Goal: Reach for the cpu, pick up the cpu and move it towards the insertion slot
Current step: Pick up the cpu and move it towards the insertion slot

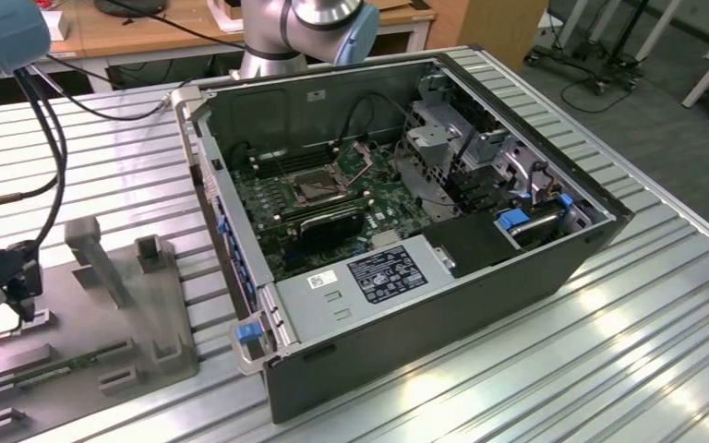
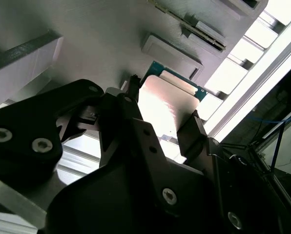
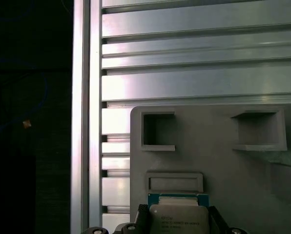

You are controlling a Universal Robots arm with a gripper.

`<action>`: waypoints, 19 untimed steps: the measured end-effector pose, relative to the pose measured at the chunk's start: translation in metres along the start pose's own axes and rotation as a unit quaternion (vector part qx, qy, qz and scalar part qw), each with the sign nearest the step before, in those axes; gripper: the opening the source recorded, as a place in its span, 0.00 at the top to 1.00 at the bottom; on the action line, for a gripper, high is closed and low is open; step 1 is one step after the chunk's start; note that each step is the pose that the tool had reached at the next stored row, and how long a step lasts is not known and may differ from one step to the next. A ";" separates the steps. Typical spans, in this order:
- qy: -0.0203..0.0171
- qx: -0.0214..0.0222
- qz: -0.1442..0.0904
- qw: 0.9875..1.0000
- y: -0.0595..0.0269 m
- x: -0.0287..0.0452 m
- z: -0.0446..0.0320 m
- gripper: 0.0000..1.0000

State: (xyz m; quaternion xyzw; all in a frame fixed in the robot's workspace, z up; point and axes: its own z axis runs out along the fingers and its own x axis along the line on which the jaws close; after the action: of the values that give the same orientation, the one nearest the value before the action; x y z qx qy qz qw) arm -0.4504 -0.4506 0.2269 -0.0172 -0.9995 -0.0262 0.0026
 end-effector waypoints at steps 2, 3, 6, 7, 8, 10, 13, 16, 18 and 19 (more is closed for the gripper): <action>0.000 0.000 0.000 1.000 0.0001 0.0000 -0.0014 0.45; 0.000 0.000 0.000 1.000 0.0001 0.0000 -0.0021 0.45; 0.000 0.000 0.000 1.000 0.0002 0.0000 -0.0043 0.45; 0.000 0.000 0.000 1.000 0.0003 0.0000 -0.0051 0.45; 0.000 0.000 0.000 1.000 0.0003 0.0000 -0.0058 0.45; 0.000 0.000 0.000 1.000 0.0004 0.0000 -0.0073 0.45; 0.000 0.000 0.000 1.000 0.0005 0.0001 -0.0087 0.45; 0.000 0.000 0.000 1.000 0.0005 0.0001 -0.0104 0.45; 0.000 0.000 0.000 1.000 0.0006 0.0001 -0.0114 0.45; 0.000 0.000 0.000 1.000 0.0006 0.0001 -0.0120 0.45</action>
State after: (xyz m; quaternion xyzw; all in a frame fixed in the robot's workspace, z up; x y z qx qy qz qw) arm -0.4504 -0.4506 0.2390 -0.0172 -0.9995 -0.0262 0.0025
